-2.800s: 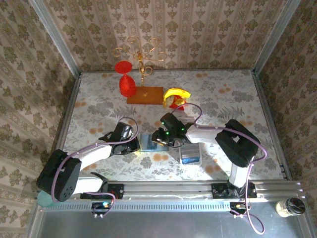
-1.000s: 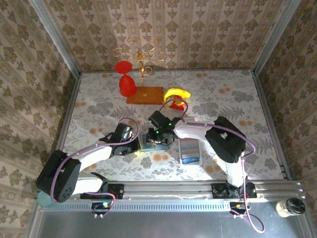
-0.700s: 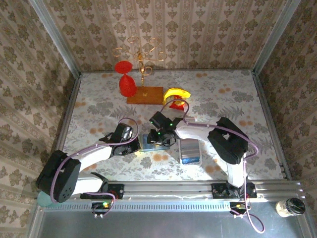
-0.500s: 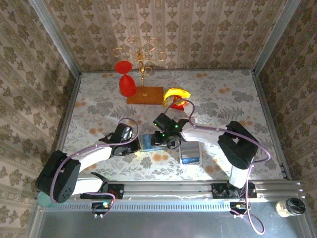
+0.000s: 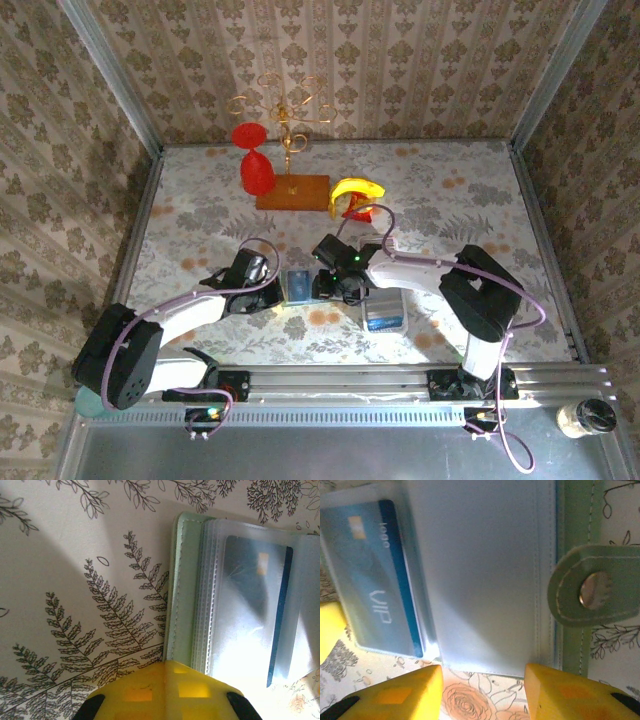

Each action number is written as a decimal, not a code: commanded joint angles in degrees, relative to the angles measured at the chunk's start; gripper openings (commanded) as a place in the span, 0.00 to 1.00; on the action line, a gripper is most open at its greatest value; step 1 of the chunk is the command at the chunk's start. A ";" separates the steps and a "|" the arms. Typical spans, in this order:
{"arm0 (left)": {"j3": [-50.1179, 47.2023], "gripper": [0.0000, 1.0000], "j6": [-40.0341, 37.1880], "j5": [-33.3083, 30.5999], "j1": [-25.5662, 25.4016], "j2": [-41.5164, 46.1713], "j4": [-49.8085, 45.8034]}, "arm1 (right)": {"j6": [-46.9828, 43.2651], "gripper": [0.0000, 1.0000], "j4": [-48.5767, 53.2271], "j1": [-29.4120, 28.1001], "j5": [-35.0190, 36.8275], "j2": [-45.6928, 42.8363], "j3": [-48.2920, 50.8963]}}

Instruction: Put the credit cards into the card holder

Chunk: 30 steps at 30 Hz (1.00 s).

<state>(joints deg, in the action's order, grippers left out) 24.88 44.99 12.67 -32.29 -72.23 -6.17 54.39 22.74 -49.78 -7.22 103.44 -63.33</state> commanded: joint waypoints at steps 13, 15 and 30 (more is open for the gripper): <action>-1.04 0.04 0.27 0.43 -0.58 0.82 -2.17 | 1.15 0.48 -2.38 -0.58 1.08 2.63 -3.37; -0.98 0.04 0.18 0.43 -0.62 0.86 -2.24 | 1.29 0.48 -2.35 -0.59 0.81 3.18 -3.79; -1.19 0.04 0.10 0.34 -0.76 0.93 -2.26 | 1.59 0.48 -0.59 -1.18 5.10 -0.22 -2.39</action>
<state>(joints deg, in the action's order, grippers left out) 24.71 44.99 12.67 -32.62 -71.77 -6.48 55.66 19.75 -50.54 -5.91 106.39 -66.28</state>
